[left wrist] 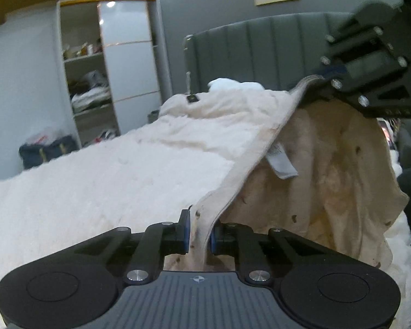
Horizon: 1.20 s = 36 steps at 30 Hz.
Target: Fold clothes
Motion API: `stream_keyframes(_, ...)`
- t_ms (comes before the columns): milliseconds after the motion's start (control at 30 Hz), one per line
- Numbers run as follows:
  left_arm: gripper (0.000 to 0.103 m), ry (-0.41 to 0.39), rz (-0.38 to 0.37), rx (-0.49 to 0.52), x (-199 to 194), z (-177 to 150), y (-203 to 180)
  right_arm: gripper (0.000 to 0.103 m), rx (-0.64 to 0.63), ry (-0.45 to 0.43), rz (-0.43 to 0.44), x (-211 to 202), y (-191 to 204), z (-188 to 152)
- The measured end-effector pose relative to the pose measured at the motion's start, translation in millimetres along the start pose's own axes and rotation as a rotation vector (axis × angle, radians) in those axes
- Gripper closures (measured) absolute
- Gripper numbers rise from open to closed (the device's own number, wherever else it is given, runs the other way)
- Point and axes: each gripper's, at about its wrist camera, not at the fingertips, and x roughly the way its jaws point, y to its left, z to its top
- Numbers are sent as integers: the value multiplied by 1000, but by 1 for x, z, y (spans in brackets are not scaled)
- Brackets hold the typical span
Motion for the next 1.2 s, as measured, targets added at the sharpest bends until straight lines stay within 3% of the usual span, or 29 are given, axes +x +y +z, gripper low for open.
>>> stream_keyframes(200,98,-10,45,-36,-7,16,2,102,25,-34,-13,3,-6,-14)
stream_keyframes(267,98,-3,63,-103,-3,23,13,102,64,-55,3,8,-15,-10)
stream_keyframes(333,98,34,132,-197,11,36,33,102,83,-70,20,18,-22,-3)
stream_keyframes(433,98,98,247,-353,43,52,76,101,91,-71,49,63,-33,15)
stream_keyframes(600,97,215,414,-577,118,58,162,102,196,43,169,196,-39,68)
stream_keyframes(633,92,247,468,-583,134,58,174,93,225,59,180,210,-41,74)
stream_keyframes(667,83,285,506,-574,147,57,182,77,260,81,192,226,-44,80)
stream_keyframes(700,53,331,525,-548,158,54,187,70,330,143,220,259,-53,90)
stream_keyframes(733,31,376,544,-522,168,52,192,64,355,170,227,270,-57,92)
stream_keyframes(800,23,393,563,-482,168,45,194,64,433,223,241,289,-72,84)
stream_keyframes(867,21,358,575,-471,151,37,191,48,448,191,232,278,-78,70)
stream_keyframes(900,20,334,584,-491,140,32,190,46,437,168,226,269,-80,59)
stream_keyframes(1000,17,243,638,-643,91,17,184,42,392,148,208,242,-76,18)
stream_keyframes(1133,1,90,689,-894,17,-21,159,42,381,192,164,225,-66,-42)
stream_keyframes(1200,1,46,697,-991,-3,-40,145,42,440,233,123,219,-65,-83)
